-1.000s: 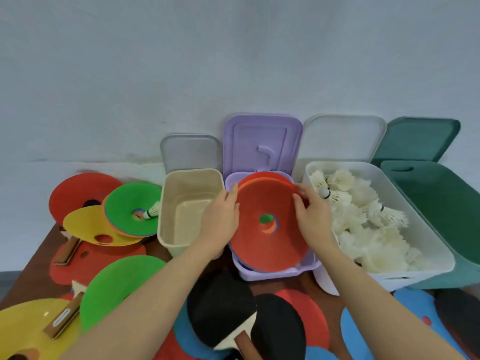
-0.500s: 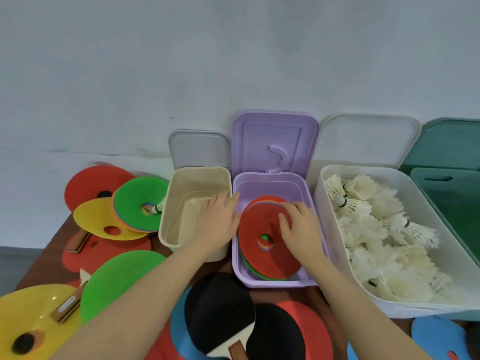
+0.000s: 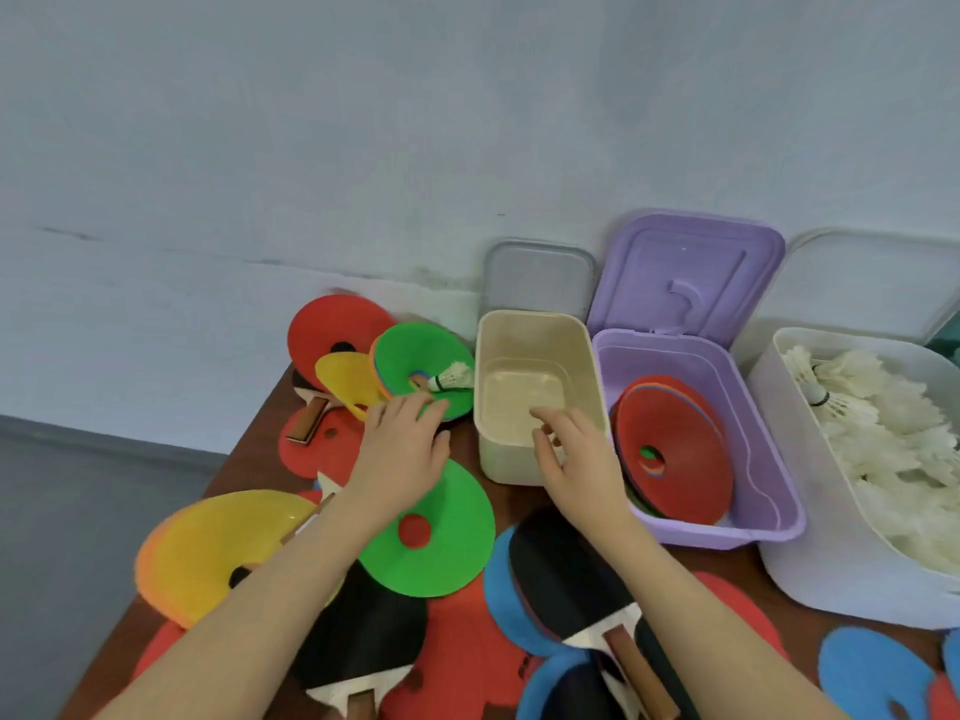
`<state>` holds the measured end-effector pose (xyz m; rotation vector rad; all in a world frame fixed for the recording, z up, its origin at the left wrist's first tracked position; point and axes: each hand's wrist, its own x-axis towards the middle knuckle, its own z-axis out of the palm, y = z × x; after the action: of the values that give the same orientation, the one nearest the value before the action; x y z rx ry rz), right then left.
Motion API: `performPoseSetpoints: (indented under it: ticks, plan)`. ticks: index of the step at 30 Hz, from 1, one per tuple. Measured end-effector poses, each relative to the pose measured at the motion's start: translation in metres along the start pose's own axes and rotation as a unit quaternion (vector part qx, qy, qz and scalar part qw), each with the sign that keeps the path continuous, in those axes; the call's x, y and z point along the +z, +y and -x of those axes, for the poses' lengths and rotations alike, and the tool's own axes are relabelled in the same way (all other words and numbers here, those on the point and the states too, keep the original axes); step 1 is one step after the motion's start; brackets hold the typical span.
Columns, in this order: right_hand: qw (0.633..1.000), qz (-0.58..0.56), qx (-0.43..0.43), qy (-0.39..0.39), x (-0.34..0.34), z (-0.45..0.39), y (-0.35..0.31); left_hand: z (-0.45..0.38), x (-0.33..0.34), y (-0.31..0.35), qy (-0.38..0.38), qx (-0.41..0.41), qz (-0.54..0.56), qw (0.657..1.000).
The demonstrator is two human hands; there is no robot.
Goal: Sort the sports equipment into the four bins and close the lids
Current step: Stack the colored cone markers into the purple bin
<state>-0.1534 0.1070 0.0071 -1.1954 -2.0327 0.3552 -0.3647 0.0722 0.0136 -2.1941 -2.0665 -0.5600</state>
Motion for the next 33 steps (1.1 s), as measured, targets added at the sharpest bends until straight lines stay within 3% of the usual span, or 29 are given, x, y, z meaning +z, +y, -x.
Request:
performPoseSetpoints:
  ticks: [2, 6, 9, 11, 15, 19, 23, 27, 33]
  plan:
    - [1.0, 0.006, 0.012, -0.02, 0.022, 0.014, -0.015, 0.023, 0.003, -0.025, -0.024, -0.025, 0.013, 0.999]
    - [0.989, 0.096, 0.09, -0.071, 0.068, 0.043, -0.024, 0.058, 0.017, -0.058, -0.145, -0.081, 0.008, 0.986]
    - [0.938, 0.182, 0.232, -0.181, 0.091, 0.064, -0.027, 0.072, 0.028, -0.07, -0.225, -0.104, 0.008, 0.969]
    - [0.907, 0.179, 0.307, -0.227, 0.101, 0.072, -0.032, 0.078, 0.033, -0.075, -0.237, -0.097, 0.029, 0.966]
    - [0.91, 0.081, 0.365, -0.177, 0.111, 0.082, -0.041, 0.081, 0.035, -0.077, -0.231, -0.087, 0.072, 0.966]
    - [0.942, -0.053, 0.327, -0.045, 0.108, 0.085, -0.048, 0.08, 0.028, -0.077, -0.183, -0.061, 0.102, 0.976]
    - [0.953, -0.097, 0.289, -0.004, 0.104, 0.074, -0.069, 0.081, 0.008, -0.097, -0.113, -0.074, 0.148, 0.98]
    - [0.961, -0.091, 0.262, -0.023, 0.118, 0.06, -0.1, 0.095, -0.013, -0.136, -0.057, -0.115, 0.164, 0.978]
    - [0.972, -0.08, 0.186, -0.116, 0.16, 0.066, -0.141, 0.129, -0.031, -0.181, -0.06, -0.189, 0.102, 0.975]
